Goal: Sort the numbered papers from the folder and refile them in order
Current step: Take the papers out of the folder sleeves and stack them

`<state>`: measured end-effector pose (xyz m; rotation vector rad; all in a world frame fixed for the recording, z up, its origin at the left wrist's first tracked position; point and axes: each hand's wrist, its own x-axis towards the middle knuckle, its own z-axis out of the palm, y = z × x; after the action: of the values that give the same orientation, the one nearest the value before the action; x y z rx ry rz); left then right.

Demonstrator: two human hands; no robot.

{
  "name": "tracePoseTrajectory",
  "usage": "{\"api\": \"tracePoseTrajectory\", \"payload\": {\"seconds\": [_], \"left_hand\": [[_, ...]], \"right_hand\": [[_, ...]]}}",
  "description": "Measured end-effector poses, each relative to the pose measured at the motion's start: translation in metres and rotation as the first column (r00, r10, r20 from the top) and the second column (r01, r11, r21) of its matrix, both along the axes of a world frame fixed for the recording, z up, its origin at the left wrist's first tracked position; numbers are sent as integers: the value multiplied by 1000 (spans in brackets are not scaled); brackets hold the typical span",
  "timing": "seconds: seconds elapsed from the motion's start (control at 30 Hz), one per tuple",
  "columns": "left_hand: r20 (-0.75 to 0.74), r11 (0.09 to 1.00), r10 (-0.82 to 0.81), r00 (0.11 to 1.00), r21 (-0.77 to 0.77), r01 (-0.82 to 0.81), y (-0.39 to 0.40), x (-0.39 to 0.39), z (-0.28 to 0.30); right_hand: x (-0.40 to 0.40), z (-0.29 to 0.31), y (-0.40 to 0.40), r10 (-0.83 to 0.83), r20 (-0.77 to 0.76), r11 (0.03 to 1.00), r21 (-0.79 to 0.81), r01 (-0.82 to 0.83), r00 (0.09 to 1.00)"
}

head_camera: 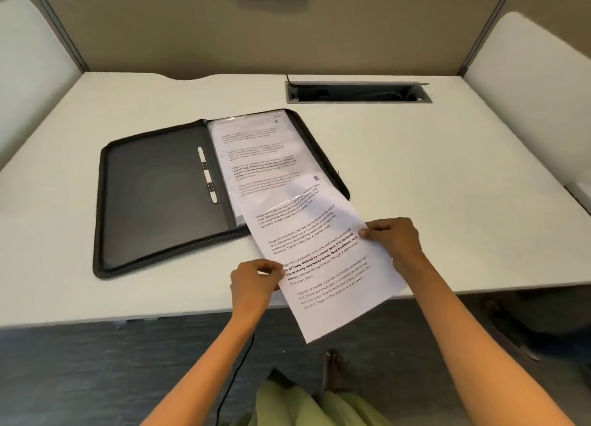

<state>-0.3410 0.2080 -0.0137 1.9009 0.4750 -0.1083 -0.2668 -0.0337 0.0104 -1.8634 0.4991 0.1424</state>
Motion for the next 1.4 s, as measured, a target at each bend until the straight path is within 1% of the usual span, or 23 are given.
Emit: {"api": "tracePoseTrajectory", "payload": {"seconds": [0.23, 0.37, 0.5, 0.6, 0.73, 0.9, 1.0, 1.1, 1.17, 1.27, 1.3, 1.33, 1.37, 1.4], "left_hand": [[9, 998, -49, 999, -36, 50, -24, -23, 8], [71, 993, -82, 994, -77, 88, -39, -28, 15], [154, 989, -78, 985, -114, 96, -51, -6, 29], [201, 990, -81, 976, -95, 102, -58, 27, 39], [247, 996, -56, 967, -59, 72, -63, 81, 45], [233, 998, -3, 972, 63, -12, -69, 151, 39], [203, 997, 7, 979, 77, -24, -81, 191, 32], [203, 996, 5, 979, 89, -23, -101, 228, 21], [203, 988, -20, 979, 151, -11, -115, 246, 13], [208, 935, -142, 968, 349, 62, -132, 269, 0], [201, 899, -196, 960, 427, 94, -135, 275, -5], [186, 845, -256, 949, 520, 126, -138, 280, -8], [156, 771, -310, 938, 618, 153, -139, 285, -13], [108, 692, -353, 929, 698, 182, -140, 288, -18]], "right_hand": [[-32, 25, -30, 3, 90, 1000, -15, -2, 996], [-42, 36, -56, -62, 125, 998, 32, 58, 990], [-32, 39, -74, -133, 148, 990, 71, 124, 980], [-6, 41, -78, -184, 181, 982, 84, 171, 966], [49, 41, -77, -178, 200, 984, 48, 172, 963], [127, 34, -80, -147, 174, 989, 40, 143, 974], [168, 25, -86, -128, 153, 992, 27, 125, 980], [208, 16, -97, -121, 130, 993, 5, 121, 984], [229, 10, -102, -110, 122, 993, -22, 113, 986], [257, -1, -108, -102, 112, 991, -71, 110, 989], [265, -4, -110, -94, 104, 991, -91, 103, 990], [270, -7, -111, -86, 102, 989, -113, 97, 991], [275, -11, -112, -72, 99, 984, -157, 87, 993], [279, -15, -113, -43, 96, 969, -237, 65, 994]]}}
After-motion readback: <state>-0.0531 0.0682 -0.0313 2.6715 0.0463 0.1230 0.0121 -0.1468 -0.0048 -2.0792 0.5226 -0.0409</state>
